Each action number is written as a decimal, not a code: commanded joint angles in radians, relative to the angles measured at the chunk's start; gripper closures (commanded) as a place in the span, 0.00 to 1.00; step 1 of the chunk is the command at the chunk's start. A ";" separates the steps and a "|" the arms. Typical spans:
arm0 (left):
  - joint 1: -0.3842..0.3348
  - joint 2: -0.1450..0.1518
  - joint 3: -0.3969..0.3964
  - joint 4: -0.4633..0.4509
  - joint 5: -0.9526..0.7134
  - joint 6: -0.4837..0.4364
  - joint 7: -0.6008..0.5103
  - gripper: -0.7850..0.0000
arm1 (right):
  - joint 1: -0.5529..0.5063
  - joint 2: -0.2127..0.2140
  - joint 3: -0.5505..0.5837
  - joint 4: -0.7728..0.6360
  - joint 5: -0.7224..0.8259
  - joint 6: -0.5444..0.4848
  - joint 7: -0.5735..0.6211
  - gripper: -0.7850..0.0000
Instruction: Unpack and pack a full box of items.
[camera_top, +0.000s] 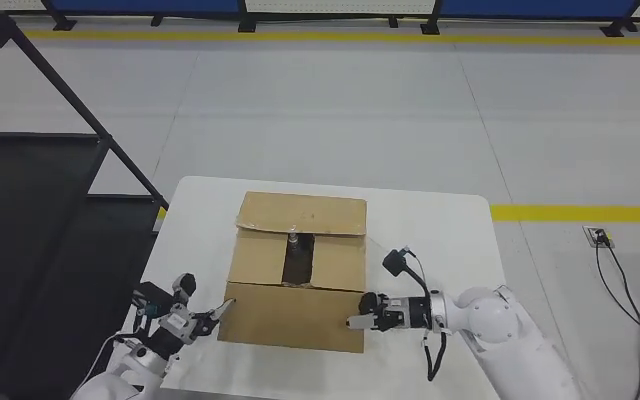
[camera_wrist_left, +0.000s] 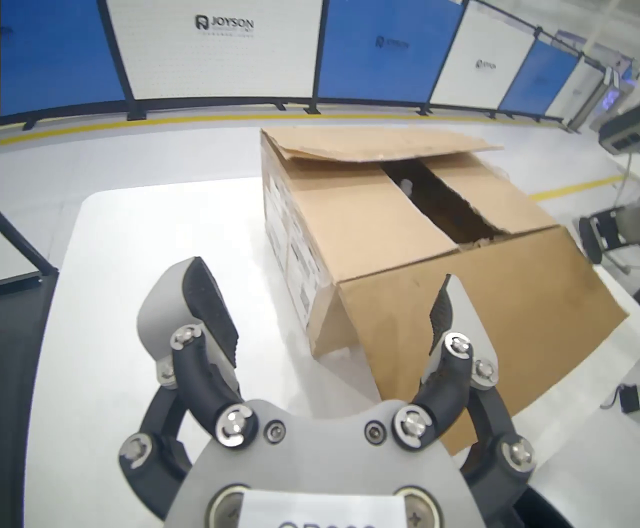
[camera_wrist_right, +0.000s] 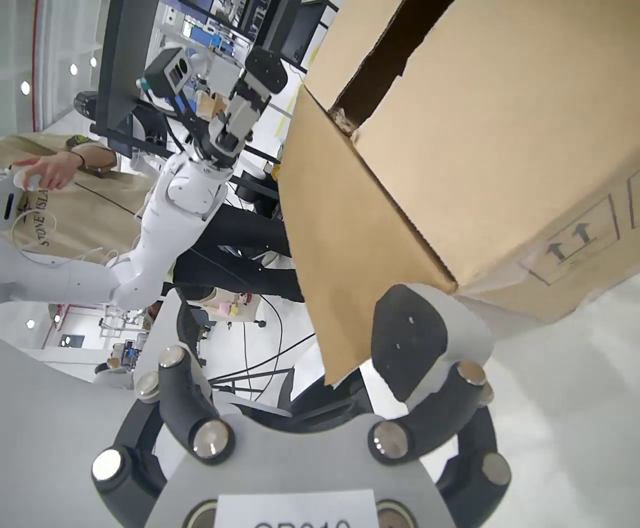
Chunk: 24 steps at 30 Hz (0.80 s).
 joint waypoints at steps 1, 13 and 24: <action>-0.003 0.003 0.005 0.013 0.051 -0.020 0.001 0.00 | 0.011 -0.003 -0.010 0.007 0.024 0.013 -0.023 0.00; -0.011 0.008 0.052 0.046 0.188 -0.003 0.048 0.00 | 0.039 -0.008 0.020 -0.020 0.222 0.072 -0.087 0.00; -0.011 0.008 0.052 0.046 0.188 -0.003 0.050 0.00 | 0.027 -0.013 0.021 -0.010 0.293 0.146 -0.143 0.00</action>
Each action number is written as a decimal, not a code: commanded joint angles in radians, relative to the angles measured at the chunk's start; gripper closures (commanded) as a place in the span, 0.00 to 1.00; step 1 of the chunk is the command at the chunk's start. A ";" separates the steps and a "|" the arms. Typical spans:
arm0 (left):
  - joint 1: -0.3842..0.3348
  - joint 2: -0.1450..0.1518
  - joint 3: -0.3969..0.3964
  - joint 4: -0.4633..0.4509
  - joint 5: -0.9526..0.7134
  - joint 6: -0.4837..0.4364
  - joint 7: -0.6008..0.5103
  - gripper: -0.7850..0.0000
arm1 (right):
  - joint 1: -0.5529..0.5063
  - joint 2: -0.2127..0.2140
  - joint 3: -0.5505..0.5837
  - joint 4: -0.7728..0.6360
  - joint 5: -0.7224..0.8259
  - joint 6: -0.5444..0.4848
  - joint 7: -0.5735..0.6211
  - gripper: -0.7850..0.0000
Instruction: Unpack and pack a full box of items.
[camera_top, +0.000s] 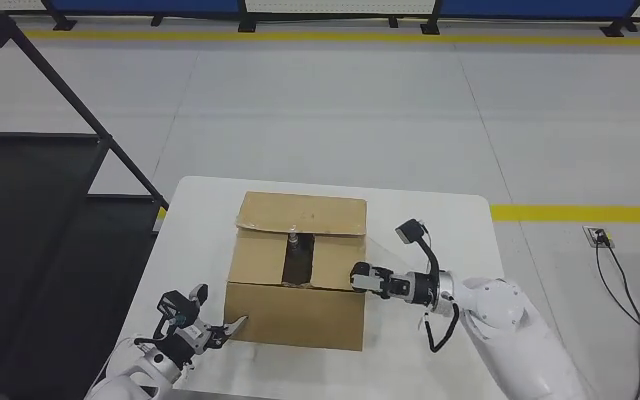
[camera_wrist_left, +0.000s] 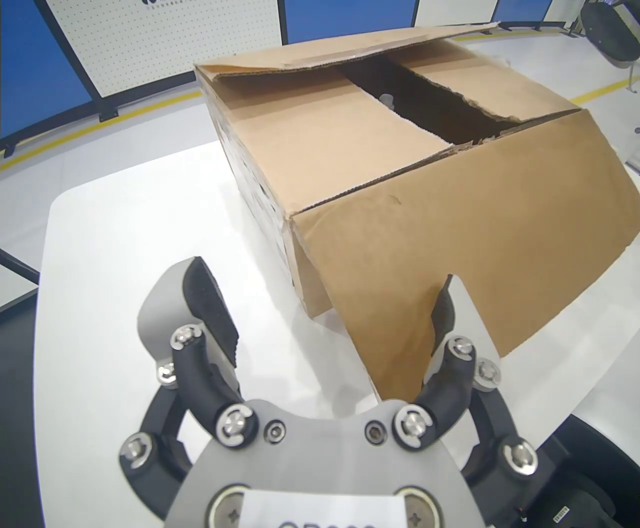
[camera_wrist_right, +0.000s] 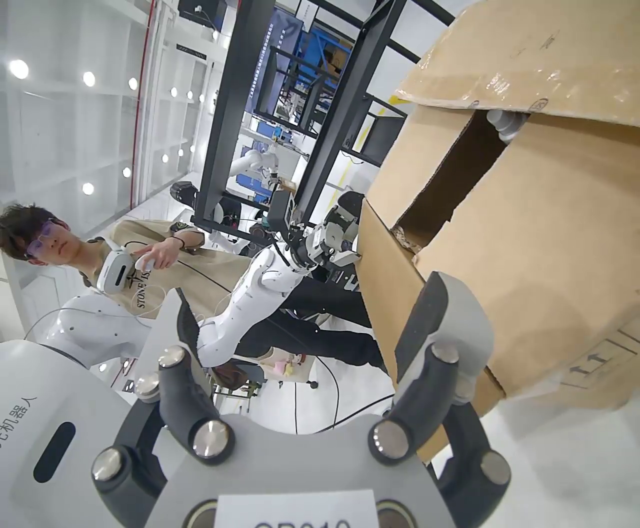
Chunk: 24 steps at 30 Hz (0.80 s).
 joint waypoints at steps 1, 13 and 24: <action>0.000 0.000 0.000 0.000 0.000 0.000 0.000 0.00 | 0.006 -0.004 0.002 0.016 0.054 0.082 -0.075 0.00; 0.000 0.000 0.000 0.000 0.000 0.000 0.000 0.00 | 0.168 -0.037 -0.046 0.249 0.215 0.284 -0.125 0.00; 0.000 0.000 0.000 0.000 0.000 0.000 0.000 0.00 | 0.242 -0.067 -0.091 0.347 0.255 0.282 -0.180 0.00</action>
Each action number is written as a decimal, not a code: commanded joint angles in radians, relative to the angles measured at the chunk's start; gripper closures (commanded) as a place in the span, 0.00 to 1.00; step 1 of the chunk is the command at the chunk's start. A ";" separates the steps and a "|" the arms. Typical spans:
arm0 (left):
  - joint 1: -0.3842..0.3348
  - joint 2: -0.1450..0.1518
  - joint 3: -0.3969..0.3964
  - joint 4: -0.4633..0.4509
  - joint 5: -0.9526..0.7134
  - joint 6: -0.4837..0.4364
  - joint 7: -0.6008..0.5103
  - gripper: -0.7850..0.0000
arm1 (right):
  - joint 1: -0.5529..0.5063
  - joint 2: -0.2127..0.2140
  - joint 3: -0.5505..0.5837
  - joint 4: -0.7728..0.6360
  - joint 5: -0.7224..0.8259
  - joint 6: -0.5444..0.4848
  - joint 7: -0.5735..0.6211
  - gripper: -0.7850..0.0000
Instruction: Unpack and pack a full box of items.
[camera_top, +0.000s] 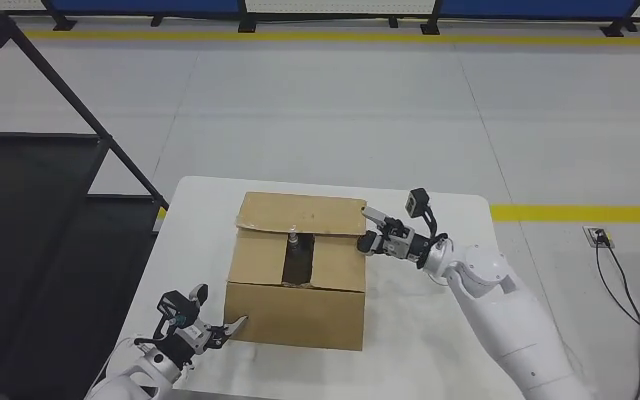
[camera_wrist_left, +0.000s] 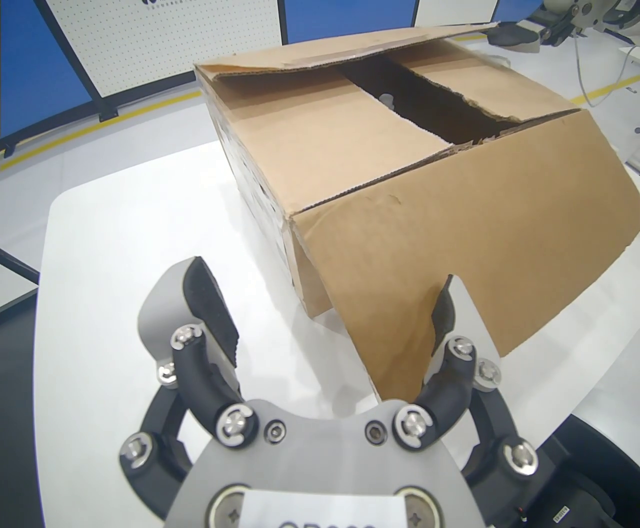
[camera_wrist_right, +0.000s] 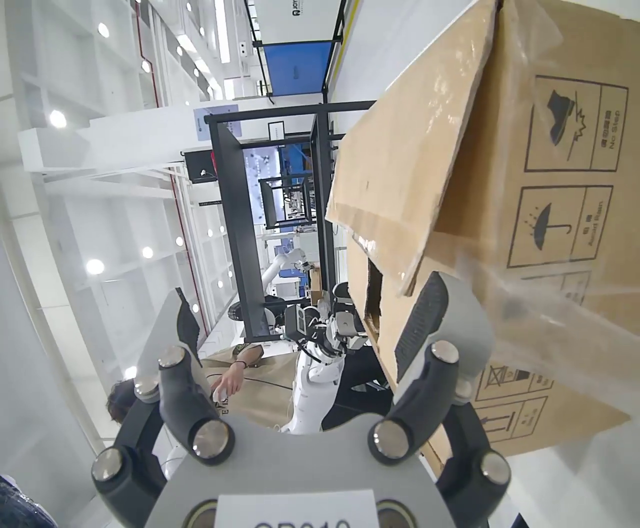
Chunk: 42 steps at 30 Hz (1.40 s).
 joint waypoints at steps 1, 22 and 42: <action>0.000 0.000 0.000 0.000 0.000 0.000 0.000 0.00 | 0.008 -0.007 -0.004 0.009 0.023 -0.025 -0.020 0.00; 0.000 0.000 0.000 0.000 0.000 0.000 0.000 0.00 | 0.271 -0.152 -0.253 0.195 -0.292 -0.033 -0.677 0.00; 0.000 0.000 0.000 0.000 0.000 0.000 0.000 0.00 | 0.296 -0.189 -0.266 0.268 -0.265 -0.029 -0.701 0.00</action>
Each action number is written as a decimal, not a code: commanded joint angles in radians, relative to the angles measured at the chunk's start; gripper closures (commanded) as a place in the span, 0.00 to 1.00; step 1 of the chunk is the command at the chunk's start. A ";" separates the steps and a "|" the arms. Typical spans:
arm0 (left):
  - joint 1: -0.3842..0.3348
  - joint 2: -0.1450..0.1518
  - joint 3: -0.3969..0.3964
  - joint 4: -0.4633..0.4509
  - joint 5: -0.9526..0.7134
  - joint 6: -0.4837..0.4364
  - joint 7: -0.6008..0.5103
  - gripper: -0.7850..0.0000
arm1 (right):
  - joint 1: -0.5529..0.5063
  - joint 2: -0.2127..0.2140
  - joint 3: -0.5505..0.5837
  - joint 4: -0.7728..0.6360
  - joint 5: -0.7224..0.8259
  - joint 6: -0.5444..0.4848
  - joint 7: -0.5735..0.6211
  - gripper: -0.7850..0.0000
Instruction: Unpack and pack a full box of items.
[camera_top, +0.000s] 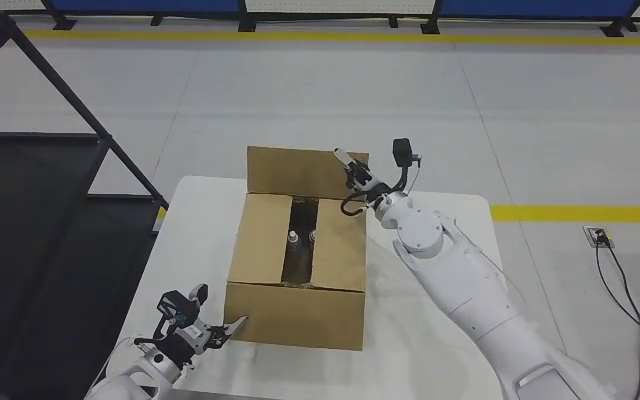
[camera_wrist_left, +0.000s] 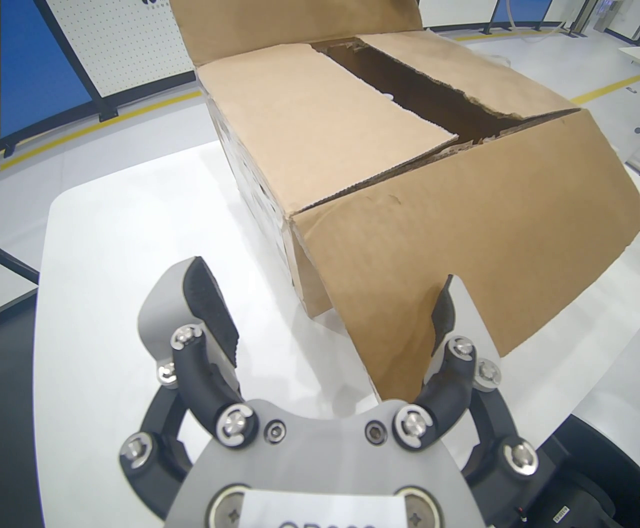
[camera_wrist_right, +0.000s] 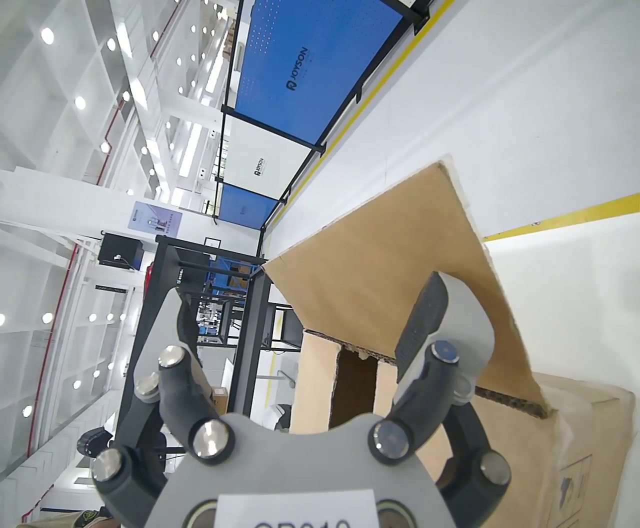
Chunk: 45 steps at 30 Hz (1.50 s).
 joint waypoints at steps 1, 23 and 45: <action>0.000 0.000 0.000 0.000 0.000 0.000 0.000 0.00 | -0.002 -0.008 0.010 0.007 0.017 0.023 -0.041 0.00; 0.000 0.000 0.000 0.000 0.000 0.000 0.000 0.00 | 0.188 -0.189 -0.074 0.449 0.076 0.068 -0.061 0.00; 0.009 0.001 -0.074 -0.008 -0.106 0.073 -0.004 0.00 | 0.138 -0.166 -0.026 0.298 0.018 -0.198 0.521 0.00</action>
